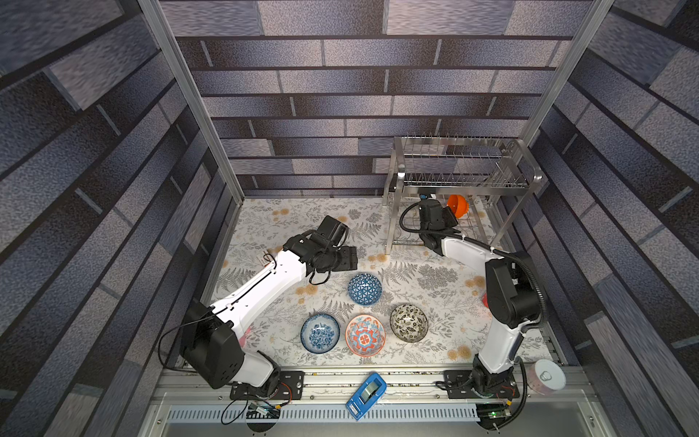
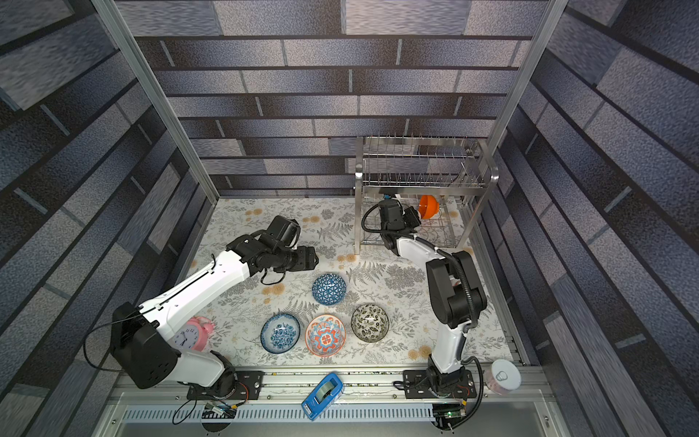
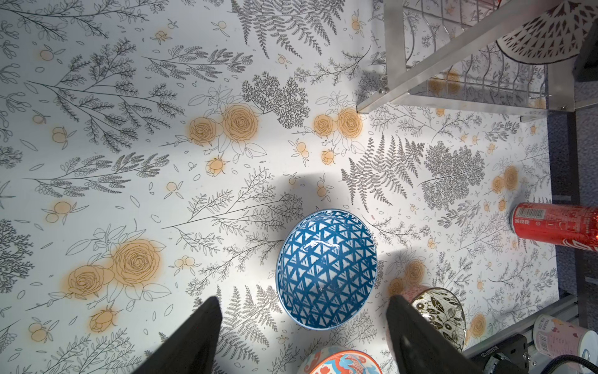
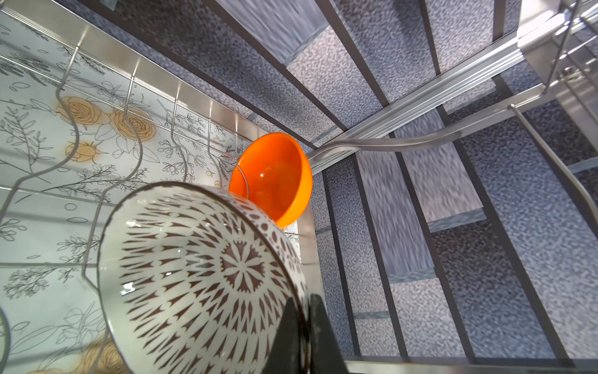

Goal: Load bowls into a dish rack
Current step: Place the bowl in the dish rack.

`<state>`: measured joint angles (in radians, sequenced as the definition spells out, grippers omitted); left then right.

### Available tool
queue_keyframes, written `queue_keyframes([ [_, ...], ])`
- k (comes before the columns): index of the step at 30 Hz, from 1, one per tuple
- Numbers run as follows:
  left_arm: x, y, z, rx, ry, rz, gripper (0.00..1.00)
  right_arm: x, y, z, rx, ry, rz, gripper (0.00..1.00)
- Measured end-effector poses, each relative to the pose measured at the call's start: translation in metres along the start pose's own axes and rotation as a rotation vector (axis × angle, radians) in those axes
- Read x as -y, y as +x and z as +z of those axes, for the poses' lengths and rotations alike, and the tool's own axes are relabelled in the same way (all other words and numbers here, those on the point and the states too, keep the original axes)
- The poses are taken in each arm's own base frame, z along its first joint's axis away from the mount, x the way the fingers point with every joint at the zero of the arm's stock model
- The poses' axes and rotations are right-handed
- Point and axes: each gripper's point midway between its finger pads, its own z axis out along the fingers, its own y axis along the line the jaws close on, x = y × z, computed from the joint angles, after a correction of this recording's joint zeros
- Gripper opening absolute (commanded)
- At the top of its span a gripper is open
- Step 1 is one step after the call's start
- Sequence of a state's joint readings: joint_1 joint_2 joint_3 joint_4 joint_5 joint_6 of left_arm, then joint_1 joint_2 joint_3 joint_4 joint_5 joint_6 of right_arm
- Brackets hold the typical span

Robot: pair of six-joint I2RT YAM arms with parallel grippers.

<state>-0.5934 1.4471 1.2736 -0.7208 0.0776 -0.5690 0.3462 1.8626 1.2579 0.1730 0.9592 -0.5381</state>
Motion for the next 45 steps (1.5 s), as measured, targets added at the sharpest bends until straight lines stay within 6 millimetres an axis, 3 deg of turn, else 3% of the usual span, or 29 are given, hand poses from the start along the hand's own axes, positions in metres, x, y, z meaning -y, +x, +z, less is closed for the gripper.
queue_keyframes([
  [24,-0.003,-0.006,0.009,-0.021,-0.018,-0.015,0.83,-0.026,-0.016,0.050,0.005,0.047,-0.094,0.00],
  [45,-0.005,-0.011,0.022,-0.052,-0.021,-0.029,0.83,-0.019,-0.041,0.084,0.019,0.118,-0.156,0.00],
])
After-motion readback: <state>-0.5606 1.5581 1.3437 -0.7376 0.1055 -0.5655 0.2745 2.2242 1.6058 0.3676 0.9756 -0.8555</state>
